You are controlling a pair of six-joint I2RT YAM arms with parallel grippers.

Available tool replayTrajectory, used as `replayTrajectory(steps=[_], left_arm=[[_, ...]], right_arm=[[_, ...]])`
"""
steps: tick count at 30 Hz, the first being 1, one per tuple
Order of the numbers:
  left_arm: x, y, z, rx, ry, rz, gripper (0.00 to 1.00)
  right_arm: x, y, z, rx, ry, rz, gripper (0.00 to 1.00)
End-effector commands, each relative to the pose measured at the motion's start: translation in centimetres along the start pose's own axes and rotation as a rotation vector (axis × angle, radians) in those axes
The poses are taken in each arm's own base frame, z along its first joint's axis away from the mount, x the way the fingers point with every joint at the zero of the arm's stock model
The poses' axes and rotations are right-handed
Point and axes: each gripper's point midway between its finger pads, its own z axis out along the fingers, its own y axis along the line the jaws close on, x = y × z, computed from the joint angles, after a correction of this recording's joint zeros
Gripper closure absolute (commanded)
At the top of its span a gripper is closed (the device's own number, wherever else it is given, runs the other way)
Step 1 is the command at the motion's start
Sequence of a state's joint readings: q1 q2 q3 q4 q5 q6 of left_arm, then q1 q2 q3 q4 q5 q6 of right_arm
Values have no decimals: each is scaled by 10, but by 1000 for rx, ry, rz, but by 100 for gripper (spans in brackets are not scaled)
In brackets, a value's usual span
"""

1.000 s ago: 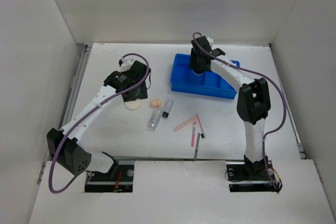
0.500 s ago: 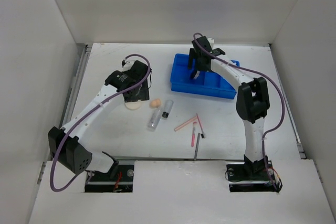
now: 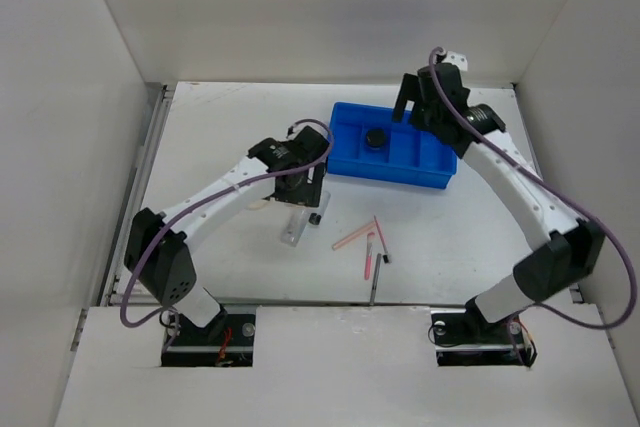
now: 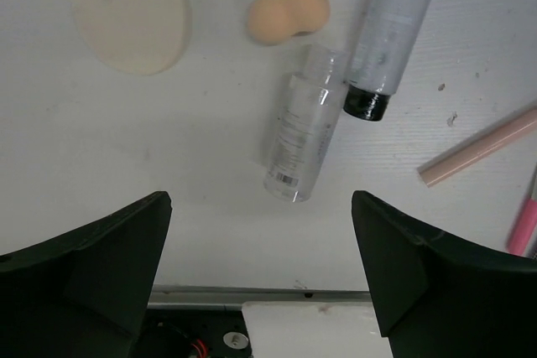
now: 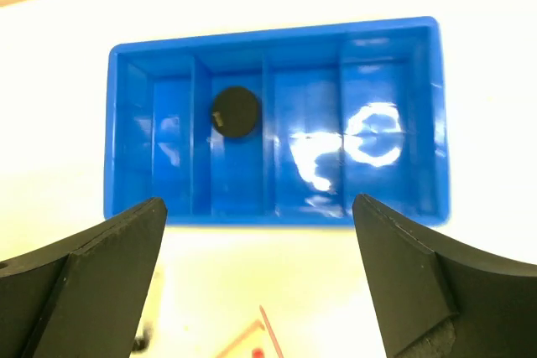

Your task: Organize the makeup

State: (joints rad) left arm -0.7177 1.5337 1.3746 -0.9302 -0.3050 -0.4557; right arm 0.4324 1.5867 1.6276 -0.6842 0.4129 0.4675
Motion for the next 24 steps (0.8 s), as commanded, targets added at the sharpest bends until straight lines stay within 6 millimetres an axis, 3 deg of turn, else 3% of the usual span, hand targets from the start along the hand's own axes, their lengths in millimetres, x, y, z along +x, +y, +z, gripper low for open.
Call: replayTrajectory(steps=[1, 5, 11, 18, 22, 24], left_arm=[[4, -20, 12, 29, 6, 65, 14], [15, -30, 35, 26, 40, 85, 17], [53, -39, 77, 42, 176, 119, 21], [69, -41, 97, 47, 192, 112, 24], [74, -33, 110, 0, 200, 92, 36], [73, -28, 113, -27, 183, 85, 48]], right_arm=[[11, -21, -17, 37, -5, -10, 2], [19, -33, -34, 42, 4, 7, 2], [25, -40, -38, 60, 18, -3, 2], [25, -40, -38, 60, 18, -3, 2], [25, -42, -38, 68, 14, -4, 2], [25, -42, -38, 68, 14, -4, 2]])
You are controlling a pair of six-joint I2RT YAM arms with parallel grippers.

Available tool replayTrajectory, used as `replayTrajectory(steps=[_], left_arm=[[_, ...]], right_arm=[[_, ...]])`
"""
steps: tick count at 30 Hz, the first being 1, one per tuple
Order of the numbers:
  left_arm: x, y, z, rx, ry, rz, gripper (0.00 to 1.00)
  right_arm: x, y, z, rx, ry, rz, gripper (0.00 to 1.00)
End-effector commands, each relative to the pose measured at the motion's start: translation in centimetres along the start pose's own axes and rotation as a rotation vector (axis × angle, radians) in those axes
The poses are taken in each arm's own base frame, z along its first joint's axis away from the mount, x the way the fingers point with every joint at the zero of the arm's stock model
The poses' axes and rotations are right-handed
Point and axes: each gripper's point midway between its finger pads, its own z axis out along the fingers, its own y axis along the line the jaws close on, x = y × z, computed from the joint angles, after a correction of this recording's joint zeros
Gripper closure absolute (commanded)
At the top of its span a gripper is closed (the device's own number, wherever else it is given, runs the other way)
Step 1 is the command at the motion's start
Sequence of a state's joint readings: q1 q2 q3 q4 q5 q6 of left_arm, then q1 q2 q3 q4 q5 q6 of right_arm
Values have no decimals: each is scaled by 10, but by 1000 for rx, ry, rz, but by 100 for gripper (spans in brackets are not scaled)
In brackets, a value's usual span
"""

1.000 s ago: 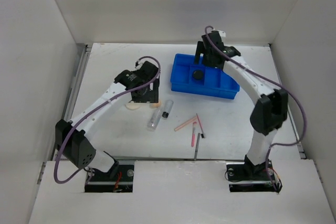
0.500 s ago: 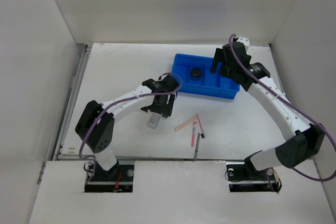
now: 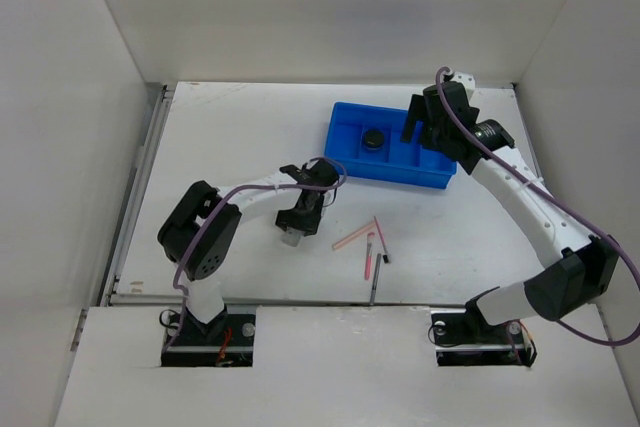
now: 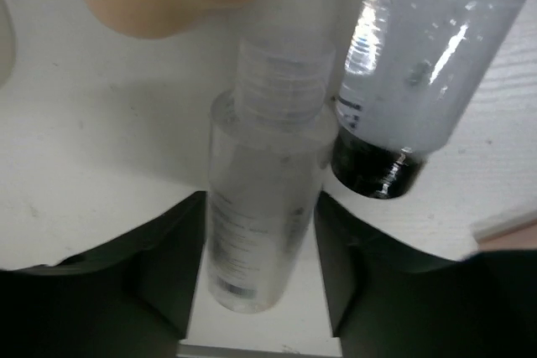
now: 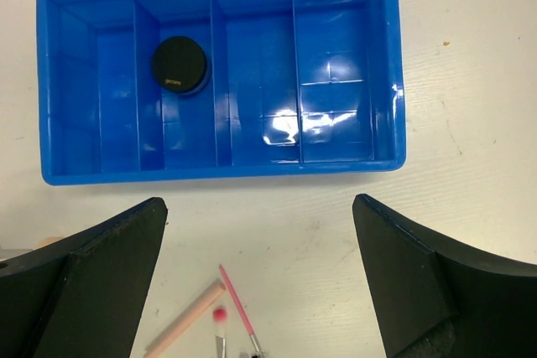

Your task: Organize the makeup

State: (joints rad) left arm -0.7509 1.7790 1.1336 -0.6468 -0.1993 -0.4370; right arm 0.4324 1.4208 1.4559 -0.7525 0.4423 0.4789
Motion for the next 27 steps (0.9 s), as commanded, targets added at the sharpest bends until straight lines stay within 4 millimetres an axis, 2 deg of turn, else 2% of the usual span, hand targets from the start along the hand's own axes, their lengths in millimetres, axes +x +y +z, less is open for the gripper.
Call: replayTrajectory(steps=[1, 3, 4, 5, 7, 9, 11, 12, 13, 16, 17, 18, 19, 20, 21, 22, 23, 25, 26, 27], left_arm=[[-5, 7, 5, -35, -32, -27, 53], [-7, 12, 2, -59, -47, -38, 63], [-8, 13, -3, -55, -55, -41, 73], [-12, 13, -11, -40, -80, -49, 78], [-7, 18, -21, -40, -82, -50, 87], [-6, 23, -45, -32, -109, -44, 92], [-11, 24, -68, -12, -142, -29, 92], [-10, 27, -85, 10, -155, -22, 96], [-20, 23, -100, 46, -189, -24, 96], [-39, 17, -130, 97, -248, -24, 100], [-60, 12, -149, 126, -309, -18, 100], [-69, 9, -156, 130, -322, -11, 100], [-79, 0, -152, 133, -309, 6, 100], [-103, -8, -170, 161, -367, 0, 100], [-110, -16, -157, 145, -322, 36, 100], [-122, -22, -159, 150, -337, 44, 100], [-148, -25, -175, 165, -398, 16, 100], [-168, -31, -171, 172, -400, 23, 100], [-180, -31, -151, 164, -367, 7, 100], [-198, -39, -164, 224, -401, -7, 100]], right_arm=[[-8, -3, -6, 11, -31, 17, 2], [-8, -3, -6, 11, -31, 17, 2], [-8, -3, -6, 11, -31, 17, 2], [-8, -3, -6, 11, -31, 17, 2], [-8, -3, -6, 11, -31, 17, 2], [-8, -3, -6, 11, -31, 17, 2], [-4, -4, -5, 15, -24, 13, 2], [-4, -4, -5, 14, -24, 22, 2], [-6, -4, -7, 10, -31, 26, 2], [-9, -5, -11, 6, -39, 40, 2], [-8, -3, -11, -2, -35, 40, 2], [-9, -4, -13, -8, -45, 54, 2], [-11, -3, -18, -22, -51, 60, 2], [-11, -3, -18, -22, -51, 60, 2], [-14, -4, -22, -28, -62, 66, 2], [-16, -9, -26, -23, -67, 73, 2], [-13, -10, -26, -17, -56, 67, 2], [-16, -15, -34, -15, -70, 82, 1], [-22, -21, -40, -7, -93, 97, 1], [-22, -25, -44, 3, -94, 95, 1]])
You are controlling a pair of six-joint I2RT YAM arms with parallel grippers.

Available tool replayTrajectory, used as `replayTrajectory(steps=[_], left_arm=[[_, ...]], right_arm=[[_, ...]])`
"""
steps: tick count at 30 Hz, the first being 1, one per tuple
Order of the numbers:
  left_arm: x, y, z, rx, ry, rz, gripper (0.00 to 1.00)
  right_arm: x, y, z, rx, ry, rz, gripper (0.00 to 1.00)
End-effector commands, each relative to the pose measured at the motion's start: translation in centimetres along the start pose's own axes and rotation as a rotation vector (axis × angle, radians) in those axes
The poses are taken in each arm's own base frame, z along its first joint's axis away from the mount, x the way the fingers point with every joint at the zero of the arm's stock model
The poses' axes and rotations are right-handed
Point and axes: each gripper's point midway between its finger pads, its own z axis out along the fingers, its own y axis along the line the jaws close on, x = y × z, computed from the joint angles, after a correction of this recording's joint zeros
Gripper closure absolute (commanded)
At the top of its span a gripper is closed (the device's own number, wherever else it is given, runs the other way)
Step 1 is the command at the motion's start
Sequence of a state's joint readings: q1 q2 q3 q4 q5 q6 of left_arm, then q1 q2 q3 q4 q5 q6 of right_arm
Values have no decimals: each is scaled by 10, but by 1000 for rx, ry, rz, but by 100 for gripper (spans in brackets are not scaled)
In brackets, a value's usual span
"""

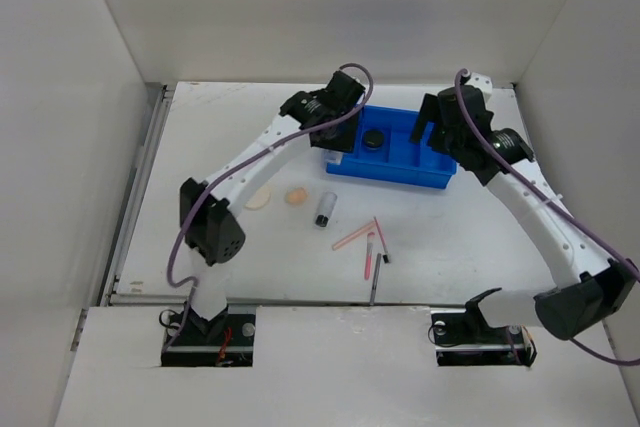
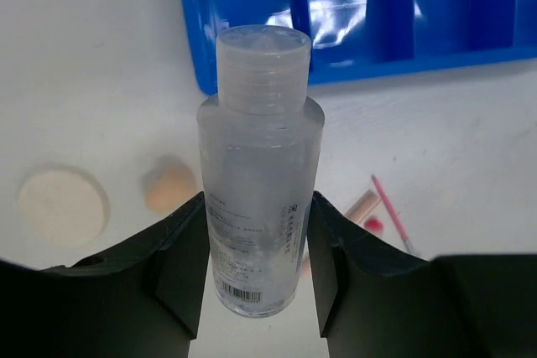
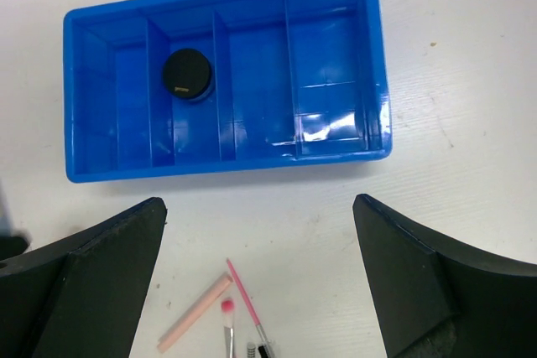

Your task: Organize the makeup

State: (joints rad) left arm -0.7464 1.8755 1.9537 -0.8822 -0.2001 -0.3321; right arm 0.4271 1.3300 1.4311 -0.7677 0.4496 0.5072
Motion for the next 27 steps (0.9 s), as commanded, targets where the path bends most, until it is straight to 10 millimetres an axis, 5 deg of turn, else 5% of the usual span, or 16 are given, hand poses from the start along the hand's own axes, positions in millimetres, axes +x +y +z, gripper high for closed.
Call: replayTrajectory(steps=[1, 5, 13, 16, 22, 24, 27], left_arm=[[-25, 3, 21, 40, 16, -10, 100], [-50, -6, 62, 105, 3, -40, 100], [-95, -22, 106, 189, -114, -96, 100], [-96, -12, 130, 184, -109, -147, 100], [-103, -8, 147, 207, -122, -175, 98], [-109, -13, 140, 239, -137, -174, 53], [-127, -17, 115, 277, -197, -161, 8]], right_arm=[[-16, -17, -24, 24, -58, 43, 1], [-25, -33, -44, 29, -101, 83, 1], [-6, -43, -53, 30, -59, 97, 1], [-3, -43, -54, 28, -45, 100, 1], [2, -47, -56, 36, -32, 93, 1], [2, -47, -56, 36, -32, 93, 1], [1, -45, -55, 36, -32, 93, 1]])
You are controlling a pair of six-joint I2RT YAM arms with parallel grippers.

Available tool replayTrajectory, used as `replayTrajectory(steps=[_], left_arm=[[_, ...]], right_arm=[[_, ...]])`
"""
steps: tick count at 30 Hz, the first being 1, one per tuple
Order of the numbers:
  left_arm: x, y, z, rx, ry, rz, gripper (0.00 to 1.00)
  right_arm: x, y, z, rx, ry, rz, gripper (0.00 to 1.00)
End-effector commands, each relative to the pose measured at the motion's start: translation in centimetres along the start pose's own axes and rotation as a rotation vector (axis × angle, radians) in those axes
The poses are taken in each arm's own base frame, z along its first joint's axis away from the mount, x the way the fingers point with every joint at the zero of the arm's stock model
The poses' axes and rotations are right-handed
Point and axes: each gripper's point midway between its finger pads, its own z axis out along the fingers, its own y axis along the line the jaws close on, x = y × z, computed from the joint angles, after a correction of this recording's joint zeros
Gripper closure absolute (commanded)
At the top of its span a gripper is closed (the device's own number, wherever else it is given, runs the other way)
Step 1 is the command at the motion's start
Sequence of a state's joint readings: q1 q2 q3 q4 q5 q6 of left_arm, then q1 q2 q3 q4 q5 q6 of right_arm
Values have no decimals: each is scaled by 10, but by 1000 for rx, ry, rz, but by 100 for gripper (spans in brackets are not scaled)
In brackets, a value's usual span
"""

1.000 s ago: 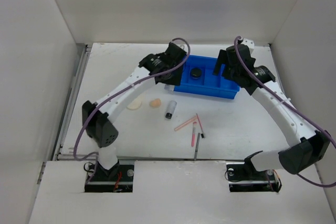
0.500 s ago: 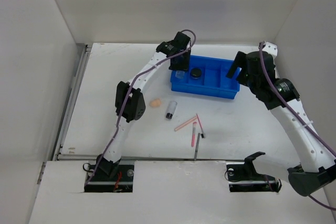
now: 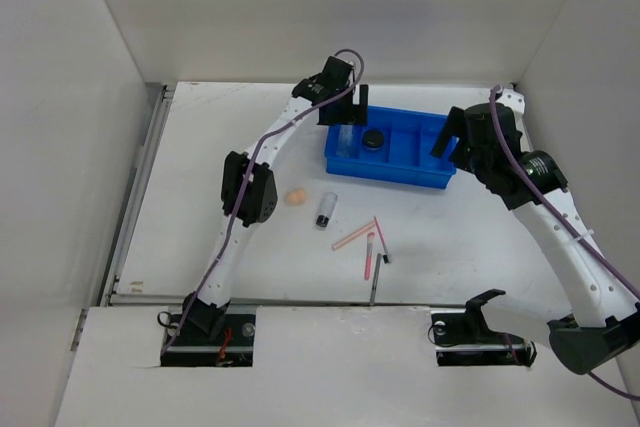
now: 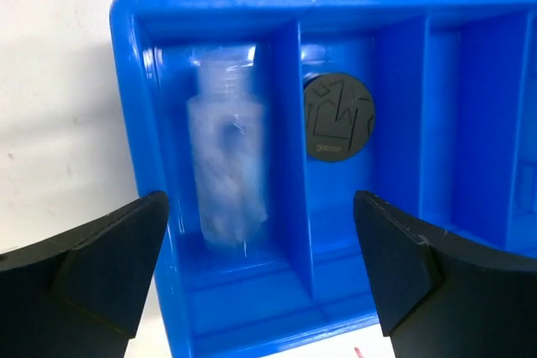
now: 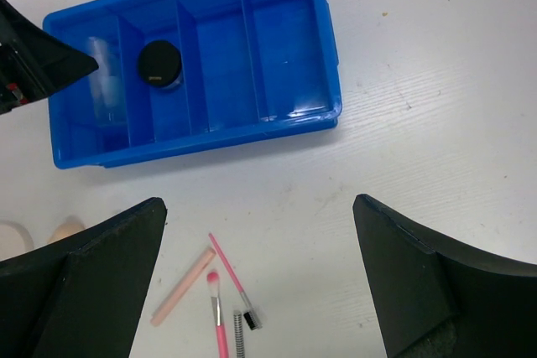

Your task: Organize the makeup

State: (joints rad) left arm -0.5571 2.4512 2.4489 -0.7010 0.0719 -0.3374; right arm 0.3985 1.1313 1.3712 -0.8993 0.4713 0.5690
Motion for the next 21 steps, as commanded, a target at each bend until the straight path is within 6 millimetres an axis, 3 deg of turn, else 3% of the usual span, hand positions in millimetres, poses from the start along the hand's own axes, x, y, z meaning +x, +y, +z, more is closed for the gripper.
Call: replayTrajectory(steps=[1, 2, 3, 6, 7, 8, 9, 10, 11, 12, 14, 15, 17, 19, 21], left_arm=[[-57, -36, -57, 120, -175, 28, 8], [-58, -36, -63, 121, -181, 44, 7], [-68, -41, -87, 135, -217, 46, 7], [-48, -37, -104, 90, -188, 79, 17], [-47, -44, -132, 94, -215, 100, 20], [-18, -30, -122, 37, -149, 105, 21], [-4, -28, -126, 23, -127, 123, 21], [5, -36, -146, 42, -130, 138, 21], [17, -35, -147, 32, -118, 136, 21], [51, -19, -135, -21, -42, 138, 21], [75, -29, -142, -10, -29, 152, 21], [101, -16, -133, -64, 14, 172, 21], [127, -22, -129, -77, 46, 195, 21], [143, -14, -124, -112, 75, 195, 33], [154, -8, -115, -140, 101, 160, 38]], right_arm=[[-4, -2, -5, -3, -10, 12, 1], [-4, -2, -5, -3, -10, 12, 1], [-6, -2, -8, -8, -17, 17, 1], [-4, -4, -9, -9, -19, 27, 1], [-1, -5, -8, -5, -12, 23, 1], [-2, -4, -8, -11, -21, 38, 1], [2, -4, -6, -14, -7, 33, 1], [9, -7, -5, -7, 3, 27, 1], [11, -5, -3, -15, 8, 36, 1], [16, -4, -2, -20, 22, 32, 1], [21, -5, 0, -27, 31, 31, 1], [21, -4, 0, -27, 31, 40, 1], [24, -4, -1, -38, 40, 39, 1], [23, -1, -1, -50, 38, 43, 1], [23, -1, -1, -50, 38, 43, 1]])
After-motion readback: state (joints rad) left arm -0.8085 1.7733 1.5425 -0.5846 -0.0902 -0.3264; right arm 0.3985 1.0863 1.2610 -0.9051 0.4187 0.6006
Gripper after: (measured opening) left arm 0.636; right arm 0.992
